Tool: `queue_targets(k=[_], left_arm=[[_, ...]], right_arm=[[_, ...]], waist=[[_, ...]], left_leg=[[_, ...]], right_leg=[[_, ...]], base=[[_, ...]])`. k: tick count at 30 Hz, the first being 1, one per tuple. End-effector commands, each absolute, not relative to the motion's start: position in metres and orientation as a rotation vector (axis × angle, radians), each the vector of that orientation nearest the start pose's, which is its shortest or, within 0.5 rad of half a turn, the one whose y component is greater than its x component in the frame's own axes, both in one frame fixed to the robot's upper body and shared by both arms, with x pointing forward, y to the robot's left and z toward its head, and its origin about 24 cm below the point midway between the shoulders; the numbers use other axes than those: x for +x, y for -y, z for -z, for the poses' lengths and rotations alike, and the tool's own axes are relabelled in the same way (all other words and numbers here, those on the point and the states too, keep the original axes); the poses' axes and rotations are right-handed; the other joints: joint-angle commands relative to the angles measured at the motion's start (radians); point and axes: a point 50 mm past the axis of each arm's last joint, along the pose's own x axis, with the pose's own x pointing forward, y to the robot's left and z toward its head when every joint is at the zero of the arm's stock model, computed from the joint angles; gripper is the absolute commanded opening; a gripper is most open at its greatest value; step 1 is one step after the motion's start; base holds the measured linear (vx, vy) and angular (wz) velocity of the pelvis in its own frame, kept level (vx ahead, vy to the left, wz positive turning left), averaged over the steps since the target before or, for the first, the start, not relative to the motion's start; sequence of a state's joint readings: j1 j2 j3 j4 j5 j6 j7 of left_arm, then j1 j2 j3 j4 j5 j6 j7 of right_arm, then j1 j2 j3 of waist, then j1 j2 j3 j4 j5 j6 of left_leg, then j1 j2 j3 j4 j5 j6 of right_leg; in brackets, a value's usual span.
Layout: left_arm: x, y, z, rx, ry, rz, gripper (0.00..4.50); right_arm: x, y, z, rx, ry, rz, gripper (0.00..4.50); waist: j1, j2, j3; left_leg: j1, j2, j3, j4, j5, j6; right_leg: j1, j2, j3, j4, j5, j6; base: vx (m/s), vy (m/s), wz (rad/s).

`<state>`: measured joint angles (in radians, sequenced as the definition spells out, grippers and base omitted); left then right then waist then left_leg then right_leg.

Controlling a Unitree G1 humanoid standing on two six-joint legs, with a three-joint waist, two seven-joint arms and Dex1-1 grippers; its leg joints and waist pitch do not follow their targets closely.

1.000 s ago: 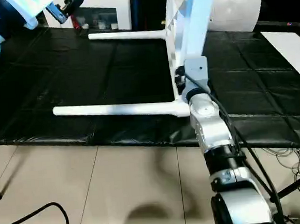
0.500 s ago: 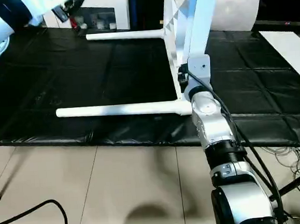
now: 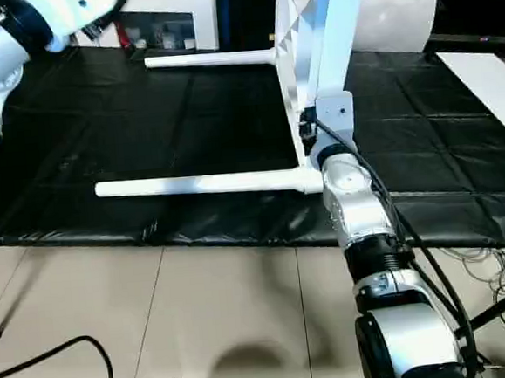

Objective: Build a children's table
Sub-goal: Flip table

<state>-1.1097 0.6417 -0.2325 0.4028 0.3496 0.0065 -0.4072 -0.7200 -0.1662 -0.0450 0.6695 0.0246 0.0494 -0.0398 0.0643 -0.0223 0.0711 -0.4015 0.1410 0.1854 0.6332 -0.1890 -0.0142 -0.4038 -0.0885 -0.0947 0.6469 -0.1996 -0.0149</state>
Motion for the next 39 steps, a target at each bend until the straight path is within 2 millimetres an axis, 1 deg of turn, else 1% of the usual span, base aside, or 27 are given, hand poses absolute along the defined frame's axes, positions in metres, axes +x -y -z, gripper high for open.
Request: queue_targets(k=[1, 4, 6, 7, 8, 9, 12, 15, 16, 17, 19, 21, 22, 23, 26, 27, 28, 29, 30, 31, 32, 33, 34, 35, 36, 38, 39], left_arm=[[0.374, -0.167, -0.311, 1.147, 0.438, 0.254, 3.27], [0.374, -0.164, -0.31, 1.144, 0.44, 0.275, 2.95], [0.375, -0.163, -0.308, 1.138, 0.433, 0.292, 2.88], [0.375, -0.163, -0.308, 1.138, 0.432, 0.294, 2.72], [0.376, -0.164, -0.308, 1.13, 0.428, 0.295, 2.72], [0.376, -0.164, -0.308, 1.13, 0.428, 0.295, 2.56], [0.377, -0.166, -0.313, 1.058, 0.42, 0.281, 2.4], [0.377, -0.166, -0.316, 1.01, 0.413, 0.275, 2.35], [0.378, -0.167, -0.317, 0.972, 0.405, 0.266, 2.31], [0.378, -0.168, -0.317, 0.955, 0.398, 0.261, 2.3], [0.378, -0.169, -0.317, 0.927, 0.389, 0.253, 2.3], [0.379, -0.17, -0.316, 0.907, 0.381, 0.25, 2.3], [0.381, -0.171, -0.315, 0.875, 0.373, 0.245, 2.3], [0.381, -0.171, -0.315, 0.855, 0.367, 0.242, 2.3], [0.384, -0.171, -0.314, 0.748, 0.344, 0.245, 2.3], [0.384, -0.171, -0.314, 0.748, 0.344, 0.245, 2.3], [0.384, -0.17, -0.315, 0.686, 0.34, 0.247, 2.3], [0.384, -0.17, -0.315, 0.682, 0.34, 0.247, 2.3], [0.384, -0.168, -0.315, 0.646, 0.348, 0.257, 2.3], [0.384, -0.168, -0.315, 0.645, 0.348, 0.257, 2.3], [0.384, -0.167, -0.315, 0.623, 0.353, 0.264, 2.3], [0.383, -0.166, -0.316, 0.594, 0.36, 0.271, 2.3], [0.383, -0.166, -0.317, 0.556, 0.366, 0.278, 2.3], [0.382, -0.165, -0.317, 0.544, 0.369, 0.279, 2.3], [0.382, -0.165, -0.317, 0.526, 0.373, 0.281, 2.3], [0.381, -0.164, -0.318, 0.497, 0.385, 0.284, 2.3], [0.38, -0.164, -0.319, 0.49, 0.398, 0.289, 2.3]], right_arm=[[0.383, 0.155, -0.122, -0.194, 0.057, -0.023, 2.09], [0.383, 0.156, -0.122, -0.193, 0.059, -0.021, 2.09], [0.384, 0.156, -0.122, -0.191, 0.065, -0.023, 2.09], [0.384, 0.156, -0.123, -0.189, 0.068, -0.025, 2.65], [0.383, 0.155, -0.125, -0.189, 0.084, -0.042, 2.65], [0.383, 0.155, -0.125, -0.189, 0.084, -0.042, 2.81], [0.381, 0.149, -0.134, -0.171, 0.154, -0.105, 3.13], [0.379, 0.147, -0.139, -0.171, 0.197, -0.125, 3.31], [0.375, 0.146, -0.145, -0.162, 0.252, -0.143, 3.55], [0.372, 0.146, -0.15, -0.157, 0.289, -0.152, 3.61], [0.365, 0.147, -0.158, -0.166, 0.362, -0.177, 3.61], [0.361, 0.147, -0.163, -0.176, 0.411, -0.192, 3.63], [0.354, 0.148, -0.168, -0.167, 0.471, -0.224, 3.63], [0.349, 0.148, -0.172, -0.159, 0.512, -0.245, 3.63], [0.329, 0.153, -0.181, -0.128, 0.636, -0.284, 3.63], [0.329, 0.153, -0.181, -0.128, 0.636, -0.284, 3.63], [0.313, 0.152, -0.184, -0.042, 0.686, -0.349, 3.63], [0.313, 0.151, -0.184, -0.037, 0.688, -0.352, 3.63], [0.303, 0.145, -0.182, 0.035, 0.675, -0.441, 3.63], [0.302, 0.144, -0.182, 0.038, 0.673, -0.444, 3.63], [0.299, 0.139, -0.177, 0.087, 0.636, -0.506, 3.63], [0.294, 0.13, -0.17, 0.143, 0.573, -0.604, 3.63], [0.288, 0.121, -0.162, 0.162, 0.516, -0.692, 3.81], [0.287, 0.119, -0.159, 0.168, 0.498, -0.712, 3.92], [0.285, 0.116, -0.156, 0.175, 0.473, -0.739, 4.0], [0.281, 0.111, -0.147, 0.157, 0.429, -0.793, 4.03], [0.28, 0.11, -0.143, 0.157, 0.406, -0.798, 4.25]], waist=[[0.008, 0.006, -0.08], [0.008, 0.005, -0.08], [0.008, 0.005, -0.08], [0.008, 0.005, -0.079], [0.008, 0.004, -0.079], [0.009, 0.004, -0.079], [0.011, 0.003, -0.077], [0.014, 0.004, -0.078], [0.016, 0.004, -0.077], [0.018, 0.005, -0.077], [0.022, 0.006, -0.078], [0.026, 0.004, -0.078], [0.029, 0.004, -0.078], [0.032, 0.007, -0.077], [0.036, 0.003, -0.077], [0.038, 0.003, -0.078], [0.037, 0.007, -0.074], [0.037, 0.007, -0.074], [0.046, 0.005, -0.073], [0.051, 0.007, -0.074], [0.052, 0.007, -0.074], [0.058, 0.019, -0.075], [0.061, 0.016, -0.074], [0.062, 0.015, -0.074], [0.066, 0.016, -0.074], [0.074, 0.018, -0.075], [0.076, 0.018, -0.076]], left_leg=[[0.029, 0.093, -0.042, -0.087, -0.176, -0.052], [0.029, 0.093, -0.041, -0.088, -0.184, -0.054], [0.03, 0.093, -0.042, -0.088, -0.19, -0.055], [0.03, 0.094, -0.042, -0.088, -0.192, -0.056], [0.03, 0.094, -0.042, -0.089, -0.193, -0.055], [0.029, 0.093, -0.042, -0.088, -0.194, -0.055], [0.031, 0.094, -0.041, -0.089, -0.208, -0.052], [0.03, 0.095, -0.042, -0.089, -0.203, -0.05], [0.031, 0.096, -0.041, -0.089, -0.201, -0.046], [0.032, 0.097, -0.042, -0.089, -0.199, -0.044], [0.031, 0.096, -0.043, -0.089, -0.193, -0.036], [0.031, 0.096, -0.041, -0.089, -0.189, -0.03], [0.031, 0.095, -0.04, -0.088, -0.181, -0.018], [0.03, 0.095, -0.041, -0.086, -0.184, -0.016], [0.027, 0.097, -0.042, -0.087, -0.181, 0.007], [0.028, 0.097, -0.042, -0.088, -0.182, 0.013], [0.029, 0.095, -0.04, -0.09, -0.204, 0.021], [0.029, 0.095, -0.04, -0.09, -0.204, 0.021], [0.03, 0.097, -0.042, -0.09, -0.216, 0.044], [0.028, 0.099, -0.044, -0.091, -0.215, 0.045], [0.029, 0.097, -0.044, -0.092, -0.215, 0.05], [0.032, 0.1, -0.046, -0.091, -0.221, 0.043], [0.032, 0.1, -0.044, -0.092, -0.237, 0.041], [0.031, 0.1, -0.044, -0.093, -0.234, 0.041], [0.027, 0.1, -0.044, -0.093, -0.226, 0.039], [0.027, 0.099, -0.042, -0.091, -0.222, 0.031], [0.027, 0.099, -0.042, -0.091, -0.222, 0.028]], right_leg=[[0.051, -0.096, 0.072, -0.065, -0.069, -0.233], [0.051, -0.096, 0.072, -0.066, -0.07, -0.236], [0.05, -0.096, 0.072, -0.066, -0.076, -0.236], [0.05, -0.096, 0.071, -0.066, -0.078, -0.235], [0.051, -0.096, 0.071, -0.066, -0.08, -0.235], [0.05, -0.096, 0.071, -0.067, -0.08, -0.235], [0.049, -0.099, 0.073, -0.07, -0.101, -0.229], [0.049, -0.099, 0.073, -0.07, -0.103, -0.23], [0.049, -0.099, 0.073, -0.07, -0.095, -0.228], [0.049, -0.1, 0.073, -0.069, -0.089, -0.226], [0.049, -0.098, 0.073, -0.068, -0.08, -0.226], [0.05, -0.099, 0.073, -0.07, -0.075, -0.223], [0.051, -0.098, 0.073, -0.07, -0.069, -0.225], [0.05, -0.1, 0.074, -0.069, -0.073, -0.224], [0.054, -0.099, 0.073, -0.072, -0.078, -0.218], [0.053, -0.1, 0.073, -0.073, -0.082, -0.217], [0.049, -0.096, 0.072, -0.08, -0.121, -0.216], [0.049, -0.096, 0.072, -0.08, -0.121, -0.216], [0.051, -0.099, 0.074, -0.085, -0.143, -0.207], [0.049, -0.1, 0.073, -0.085, -0.164, -0.201], [0.05, -0.099, 0.072, -0.087, -0.172, -0.203], [0.046, -0.101, 0.073, -0.087, -0.183, -0.204], [0.044, -0.097, 0.072, -0.091, -0.195, -0.206], [0.045, -0.098, 0.072, -0.091, -0.196, -0.206], [0.045, -0.099, 0.071, -0.091, -0.202, -0.203], [0.041, -0.102, 0.071, -0.092, -0.216, -0.198], [0.041, -0.102, 0.071, -0.092, -0.222, -0.196]], base=[[0.0, 0.0, 0.0], [0.0, 0.0, 0.0], [0.0, 0.0, 0.0], [0.0, 0.0, 0.0], [0.0, 0.0, 0.0], [0.0, 0.0, 0.0], [0.0, 0.0, 0.0], [0.0, 0.0, 0.0], [0.0, 0.0, 0.0], [0.0, 0.0, 0.0], [0.0, 0.0, 0.0], [0.0, 0.0, 0.0], [0.0, 0.0, 0.0], [0.0, 0.0, 0.0], [0.0, 0.0, 0.0], [0.0, 0.0, 0.0], [0.0, 0.0, 0.0], [0.0, 0.0, 0.0], [0.0, 0.0, 0.0], [0.0, 0.0, 0.0], [0.0, 0.0, 0.0], [0.0, 0.0, 0.0], [0.0, 0.0, 0.0], [0.0, 0.0, 0.0], [0.0, 0.0, 0.0], [0.0, 0.0, 0.0], [0.0, 0.0, 0.0]])
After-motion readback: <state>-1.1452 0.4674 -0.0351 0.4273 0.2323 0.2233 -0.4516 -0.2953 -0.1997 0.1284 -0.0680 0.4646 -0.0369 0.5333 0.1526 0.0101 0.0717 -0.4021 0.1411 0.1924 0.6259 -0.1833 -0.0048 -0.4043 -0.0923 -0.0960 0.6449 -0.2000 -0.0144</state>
